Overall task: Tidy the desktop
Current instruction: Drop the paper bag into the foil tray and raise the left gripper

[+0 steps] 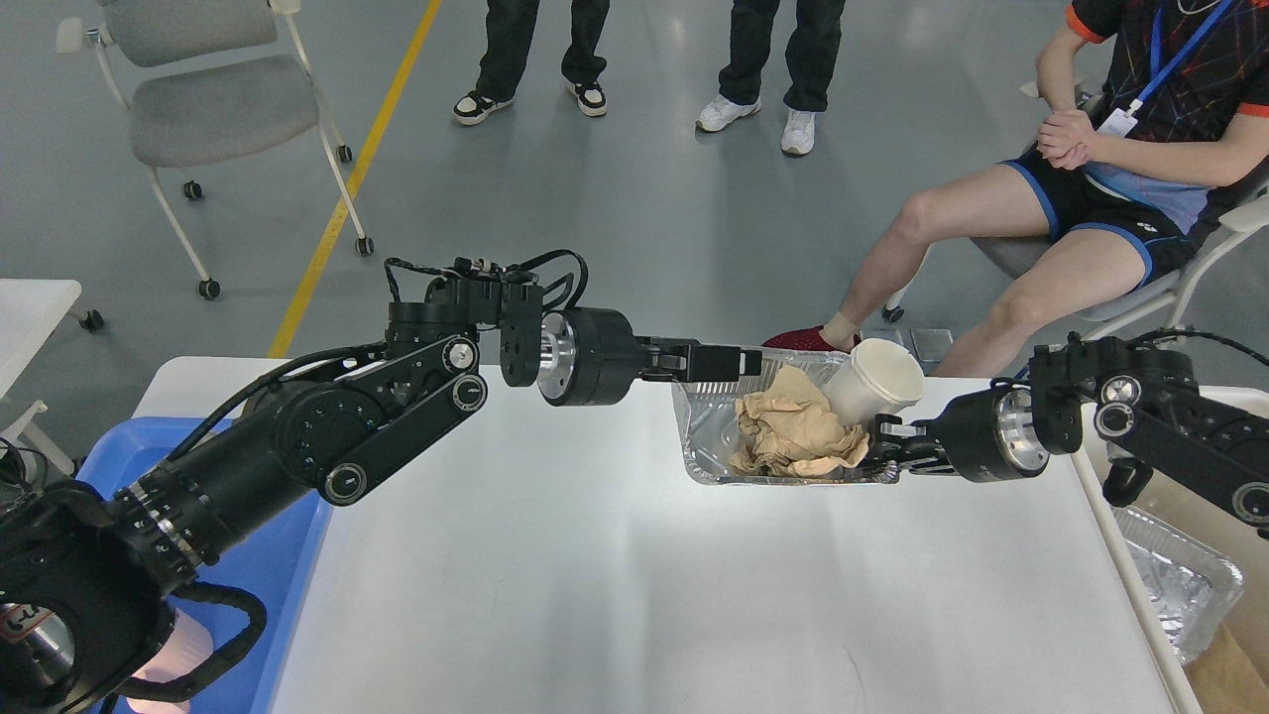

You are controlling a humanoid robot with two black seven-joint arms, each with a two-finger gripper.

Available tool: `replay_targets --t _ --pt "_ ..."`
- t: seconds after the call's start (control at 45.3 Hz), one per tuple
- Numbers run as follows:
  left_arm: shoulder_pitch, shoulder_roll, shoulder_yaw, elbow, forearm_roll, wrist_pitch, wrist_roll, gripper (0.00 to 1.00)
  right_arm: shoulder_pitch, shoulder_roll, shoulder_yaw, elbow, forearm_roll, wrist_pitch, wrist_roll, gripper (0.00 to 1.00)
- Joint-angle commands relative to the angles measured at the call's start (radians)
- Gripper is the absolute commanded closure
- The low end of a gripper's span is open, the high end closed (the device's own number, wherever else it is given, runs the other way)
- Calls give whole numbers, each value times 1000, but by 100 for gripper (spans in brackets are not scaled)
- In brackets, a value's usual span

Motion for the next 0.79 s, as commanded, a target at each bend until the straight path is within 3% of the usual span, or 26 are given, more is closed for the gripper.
replay_targets --t 0.0,0.11,0.132,0.221,0.573,0.64,0.772 --pt "9 -1 -74 1 -168 44 1 5 0 0 0 0 0 0 1 100" --pt "55 -1 -151 6 -276 122 1 5 0 -1 0 0 0 0 1 100" --pt "91 -1 -204 8 -328 179 1 4 0 -1 0 0 0 0 1 100" --pt "156 0 -289 11 -366 222 0 4 -1 -1 0 0 0 0 1 100" --pt "351 -20 -696 98 -549 331 0 4 -1 -1 1 -2 -2 0 0 100" --pt "388 -64 -824 188 -650 362 -3 4 -3 -6 0 -2 -2 -3 0 100" --pt "426 -69 -863 210 -678 362 -7 4 -3 -9 0 -2 0 -3 0 100"
